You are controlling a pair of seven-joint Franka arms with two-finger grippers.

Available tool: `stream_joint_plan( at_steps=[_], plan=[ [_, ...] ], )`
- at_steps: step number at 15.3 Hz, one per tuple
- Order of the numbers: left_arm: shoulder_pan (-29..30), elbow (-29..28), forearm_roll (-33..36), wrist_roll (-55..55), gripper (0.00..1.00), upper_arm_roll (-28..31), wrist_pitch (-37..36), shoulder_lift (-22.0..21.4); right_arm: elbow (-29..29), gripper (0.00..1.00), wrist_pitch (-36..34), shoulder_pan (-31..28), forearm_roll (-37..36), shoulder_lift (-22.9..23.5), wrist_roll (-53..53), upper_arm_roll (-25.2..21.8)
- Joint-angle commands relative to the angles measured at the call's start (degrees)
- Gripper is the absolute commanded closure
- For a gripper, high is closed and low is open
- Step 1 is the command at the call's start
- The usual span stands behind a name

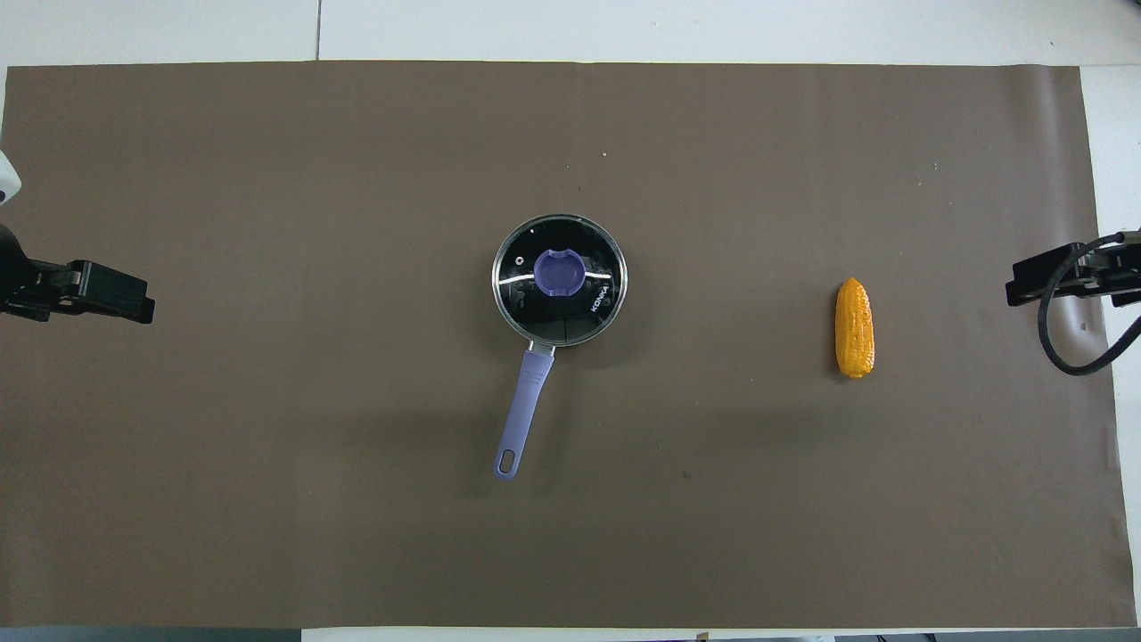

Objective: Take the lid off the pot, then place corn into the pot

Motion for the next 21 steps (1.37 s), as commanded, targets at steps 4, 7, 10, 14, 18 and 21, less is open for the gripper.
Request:
stream_joint_plan(
  at_steps=[4,7,10,14,18,21],
  plan=[
    [0.78,-0.53,0.64,0.73,0.0,-0.52,-0.52,-0.59,-0.41,0.0,-0.73,-0.68,0.36,-0.75,-1.26,0.26],
    [0.33,-0.35,0.64,0.55,0.0,-0.61,-0.34,-0.68,-0.59,0.0,-1.77,-0.68,0.36,-1.01,-1.26,0.26],
    [0.16,-0.53,0.55,-1.2,0.0,-0.87,1.84,-0.6,-1.99,0.0,-4.86,-0.07,-0.34,-1.89,-1.44,0.0],
    [-7.64,0.26,-3.31,-7.94,0.0,-1.14,7.81,1.76,-8.73,0.0,5.22,0.11,0.27,-4.07,-1.61,0.35],
    [-17.93,7.53,-4.37,-18.76,0.0,-1.14,10.56,11.68,-20.61,0.0,22.71,4.49,1.23,-2.97,-0.74,0.35],
    [-24.7,15.97,-3.94,-25.88,0.0,-0.96,12.3,22.22,-24.47,0.0,31.75,6.7,1.24,4.25,0.41,0.26]
  ],
)
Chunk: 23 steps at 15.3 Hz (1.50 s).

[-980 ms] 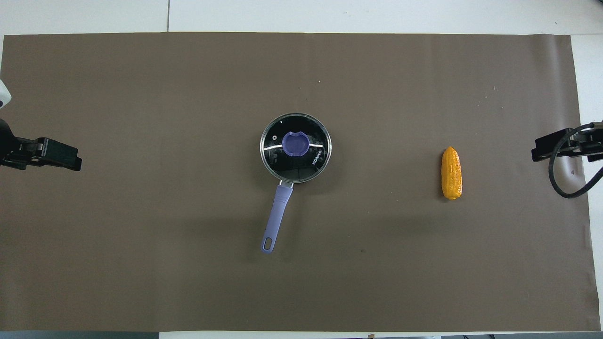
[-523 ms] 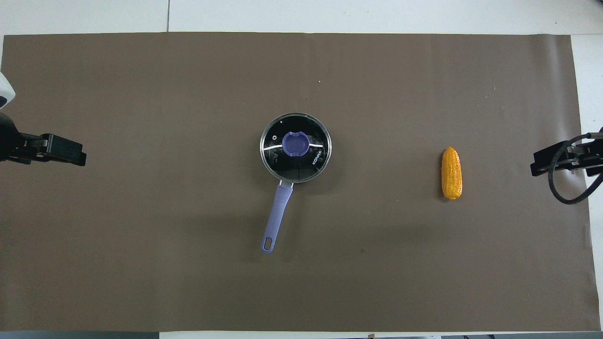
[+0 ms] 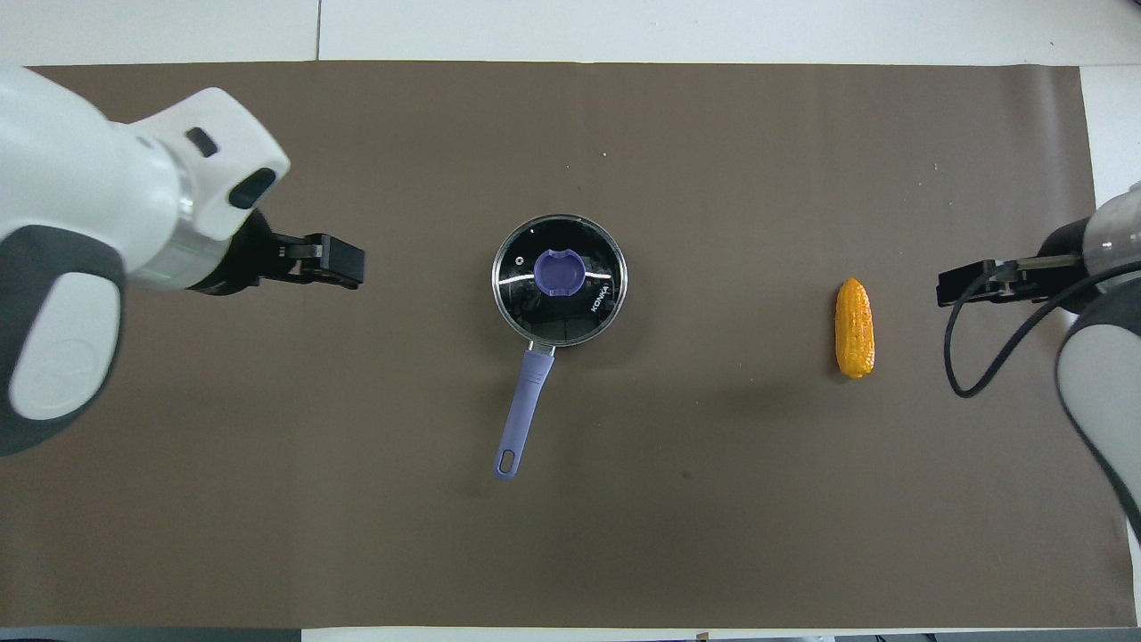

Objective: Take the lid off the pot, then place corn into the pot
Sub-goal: 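Reach the left gripper to the lid knob while the right gripper reaches the corn, then grasp the lid knob with the left gripper while the right gripper grasps the corn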

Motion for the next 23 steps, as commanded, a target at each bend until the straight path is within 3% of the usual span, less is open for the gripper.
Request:
stream_joint_plan(
  at_steps=[1,4,6,12,14,17,18,21,22,23],
  plan=[
    [-4.97,10.32,-0.28,-4.99,0.0,1.24,0.88,10.9,-6.55,0.0,10.29,-0.07,0.71,4.14,-0.25,-0.11],
    [-7.88,10.51,0.07,-6.5,0.0,1.33,5.62,14.25,-14.04,0.0,18.32,-1.48,0.71,3.09,-0.34,-0.11],
    [-9.29,10.6,3.21,-6.32,0.0,1.16,7.38,16.28,-14.15,0.0,20.08,-3.23,0.71,6.06,0.1,-0.11],
    [-11.49,10.25,6.05,-5.97,0.0,0.89,9.14,19.36,-15.29,0.0,20.88,-3.5,0.71,7.82,0.02,-0.03],
    [-11.58,9.81,6.4,-5.97,0.0,0.89,10.37,19.36,-15.29,0.17,21.06,-3.16,0.71,8.36,0.8,-0.03],
    [-12.28,9.02,5.79,-6.06,0.0,0.89,11.17,19.27,-15.29,0.24,22.11,-0.44,0.71,8.45,3.62,-0.03],
    [-12.89,8.06,5.79,-6.06,0.0,0.89,11.86,19.27,-15.29,0.35,22.03,-0.6,0.71,8.45,3.53,-0.03],
    [-13.07,5.94,5.96,-6.15,0.0,0.89,14.33,19.19,-15.2,0.92,21.59,-0.69,0.71,8.45,3.0,-0.03],
    [-12.99,5.94,5.96,-6.15,0.0,0.89,14.33,19.19,-15.03,1.0,21.32,-0.52,0.71,8.45,3.0,-0.03],
    [-12.99,5.94,6.05,-6.15,0.0,0.89,14.07,19.19,-14.85,1.0,21.06,-0.52,0.71,8.45,3.0,-0.03]
  ],
)
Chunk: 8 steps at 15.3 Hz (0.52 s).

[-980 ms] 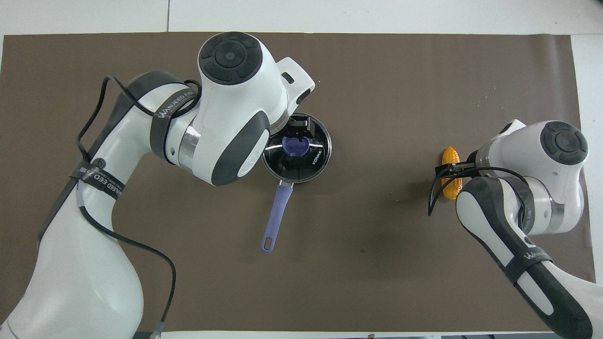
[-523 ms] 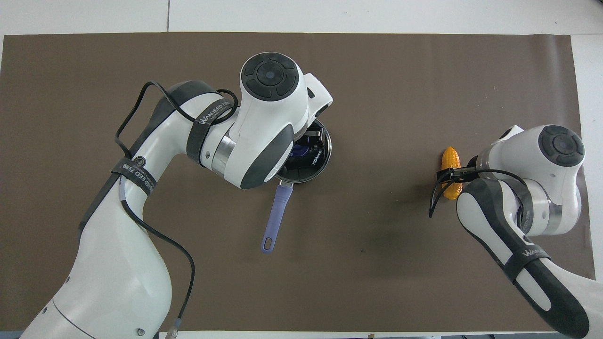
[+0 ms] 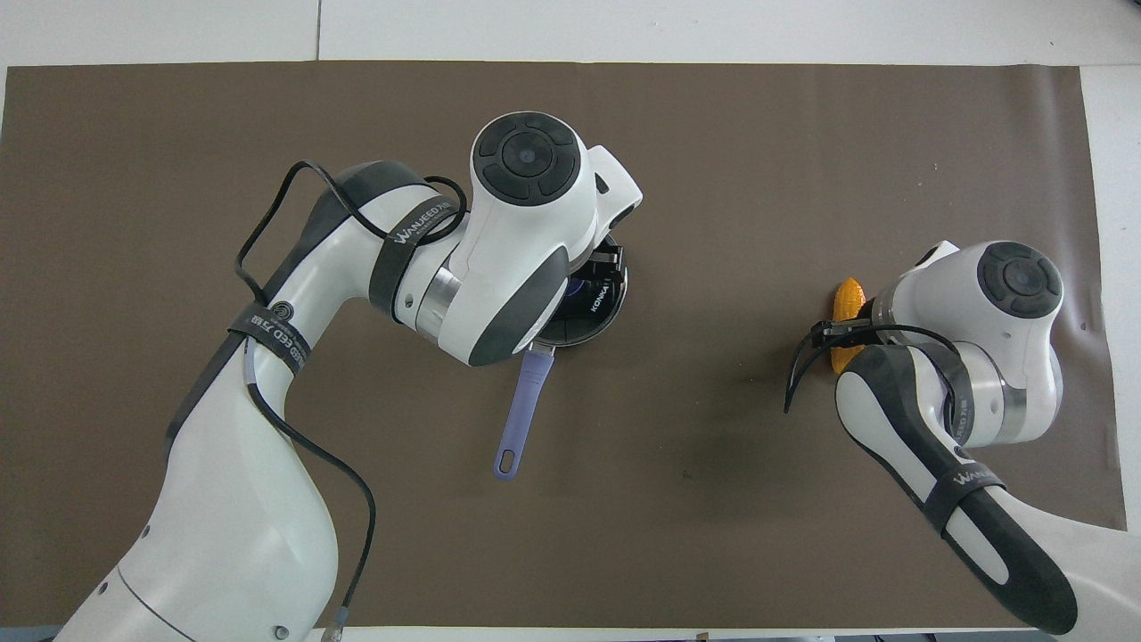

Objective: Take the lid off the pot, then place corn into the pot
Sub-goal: 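Grasp the lid knob with the left gripper while the right gripper grasps the corn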

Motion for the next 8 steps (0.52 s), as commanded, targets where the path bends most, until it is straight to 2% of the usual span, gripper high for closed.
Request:
stream_joint_plan(
  at_steps=[1,2,3,6,8],
  plan=[
    [-0.56,-0.65,1.38,-0.4,0.0,0.74,0.71,-0.32,-0.12,1.0,-0.2,-0.19,0.65,-0.29,0.16,0.17],
    [-0.56,-0.47,1.38,-0.31,0.0,0.74,0.53,-0.32,0.84,1.0,-1.34,-0.1,0.65,-0.2,0.16,0.08],
    [-0.48,-0.47,1.38,-0.31,0.01,0.74,0.36,-0.32,3.64,1.0,-5.26,0.07,0.39,0.06,0.16,0.17],
    [-0.04,-0.47,1.55,-0.31,0.06,0.83,0.44,-0.32,17.24,1.0,-22.48,0.77,0.56,1.11,0.68,0.17],
    [-0.04,-0.56,1.47,-0.31,0.09,0.75,0.79,-0.32,23.5,1.0,-28.13,1.92,0.65,1.64,1.12,0.17]
  ],
)
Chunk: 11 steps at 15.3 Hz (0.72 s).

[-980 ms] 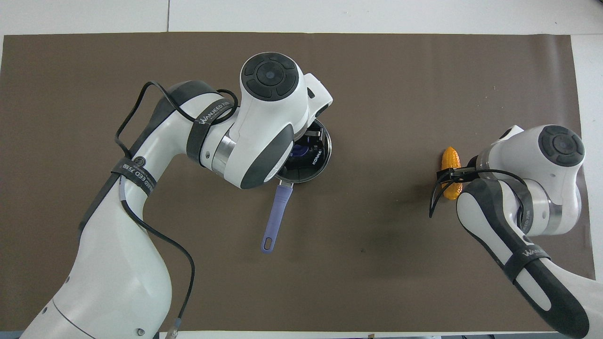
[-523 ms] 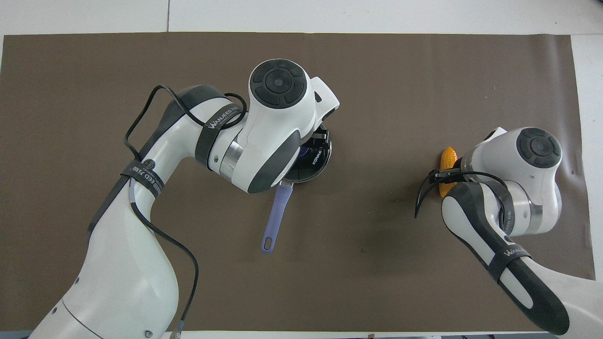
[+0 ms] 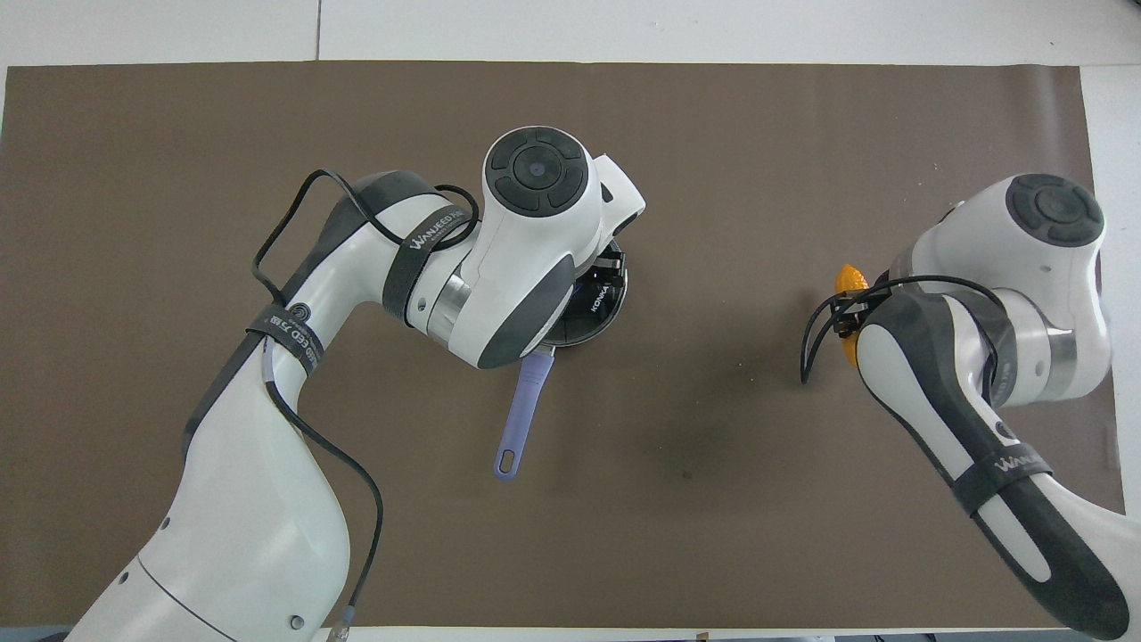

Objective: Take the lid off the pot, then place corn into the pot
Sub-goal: 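Grasp the lid knob with the left gripper while the right gripper grasps the corn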

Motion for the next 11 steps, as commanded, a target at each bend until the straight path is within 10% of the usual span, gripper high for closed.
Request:
stream_joint_plan(
  at_steps=[1,11],
  plan=[
    [-0.14,-0.54,1.26,-0.31,0.11,0.13,0.85,-0.45,9.72,1.0,-7.43,0.94,0.9,2.32,1.33,0.23],
    [0.21,-0.1,1.09,-0.23,0.81,0.22,-0.46,-0.54,22.21,1.0,-11.75,6.92,5.9,6.8,10.99,0.23]
  ],
)
